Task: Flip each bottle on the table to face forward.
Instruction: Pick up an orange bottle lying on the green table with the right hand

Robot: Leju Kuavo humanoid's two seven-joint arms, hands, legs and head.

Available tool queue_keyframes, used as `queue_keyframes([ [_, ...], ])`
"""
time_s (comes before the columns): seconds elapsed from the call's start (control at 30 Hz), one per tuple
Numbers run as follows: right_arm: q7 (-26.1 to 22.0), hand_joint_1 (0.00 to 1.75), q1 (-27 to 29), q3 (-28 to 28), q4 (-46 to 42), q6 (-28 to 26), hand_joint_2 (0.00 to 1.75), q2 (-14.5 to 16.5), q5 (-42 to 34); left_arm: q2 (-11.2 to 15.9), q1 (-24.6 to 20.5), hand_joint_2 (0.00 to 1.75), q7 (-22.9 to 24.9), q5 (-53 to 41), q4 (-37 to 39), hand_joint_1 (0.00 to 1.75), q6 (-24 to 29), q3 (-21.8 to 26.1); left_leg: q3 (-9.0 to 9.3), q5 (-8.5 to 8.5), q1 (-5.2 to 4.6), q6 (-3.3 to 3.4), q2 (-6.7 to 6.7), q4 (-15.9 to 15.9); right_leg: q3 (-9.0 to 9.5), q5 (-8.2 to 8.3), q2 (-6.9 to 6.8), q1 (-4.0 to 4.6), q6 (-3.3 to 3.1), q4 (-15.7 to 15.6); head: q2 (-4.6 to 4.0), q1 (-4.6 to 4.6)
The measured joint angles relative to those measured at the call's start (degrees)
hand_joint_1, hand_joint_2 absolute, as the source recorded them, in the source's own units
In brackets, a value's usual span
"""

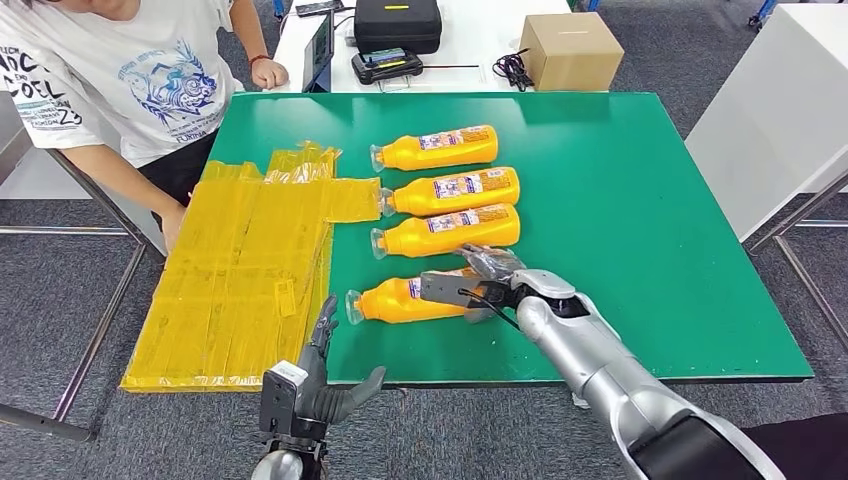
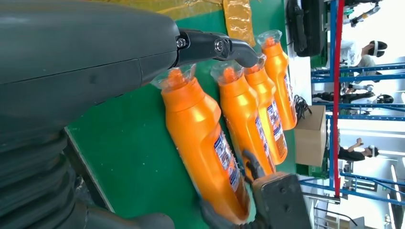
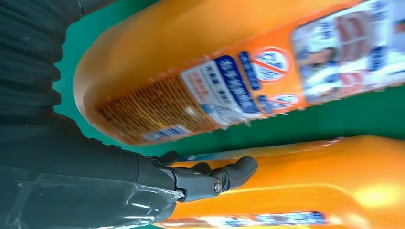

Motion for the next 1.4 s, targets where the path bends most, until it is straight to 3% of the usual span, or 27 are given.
queue_keyframes([
  [0.43, -1.9, 0.00, -7.7, 8.3, 4.7, 8.3, 1.75, -0.5, -6.5, -0.3, -1.2, 1.75, -0.8, 1.7, 2.5, 0.00, -1.1, 0.0, 0.00, 0.01, 0.00, 0.01, 0.00, 0.0, 0.00, 0.00, 0.00, 0.00, 0.00, 0.0, 0.00, 0.00],
  [0.63, -2.1, 0.00, -9.3, 10.4, 5.6, 9.3, 1.75, -0.8, -7.6, -0.3, -1.5, 1.75, -0.9, 2.0, 3.3, 0.00, -1.1, 0.0, 0.00, 0.01, 0.00, 0.01, 0.00, 0.0, 0.00, 0.00, 0.00, 0.00, 0.00, 0.0, 0.00, 0.00],
  [0.9, -2.6, 0.00, -12.1, 16.0, 6.1, 14.0, 1.75, -2.0, -15.9, -0.3, -1.9, 1.75, -1.2, 3.1, 4.0, 0.00, -1.1, -0.2, 0.00, 0.01, 0.00, 0.01, 0.00, 0.0, 0.00, 0.00, 0.00, 0.00, 0.01, 0.0, 0.00, 0.00],
  [1.4, -2.4, 0.00, -12.8, 25.8, 6.5, 12.4, 1.75, -2.2, -20.5, -0.3, -2.0, 1.75, -0.7, 3.8, 4.4, 0.00, -0.5, -1.5, 0.01, 0.01, 0.00, 0.01, 0.00, 0.0, 0.00, 0.00, 0.00, 0.00, 0.01, 0.0, 0.00, -0.01],
])
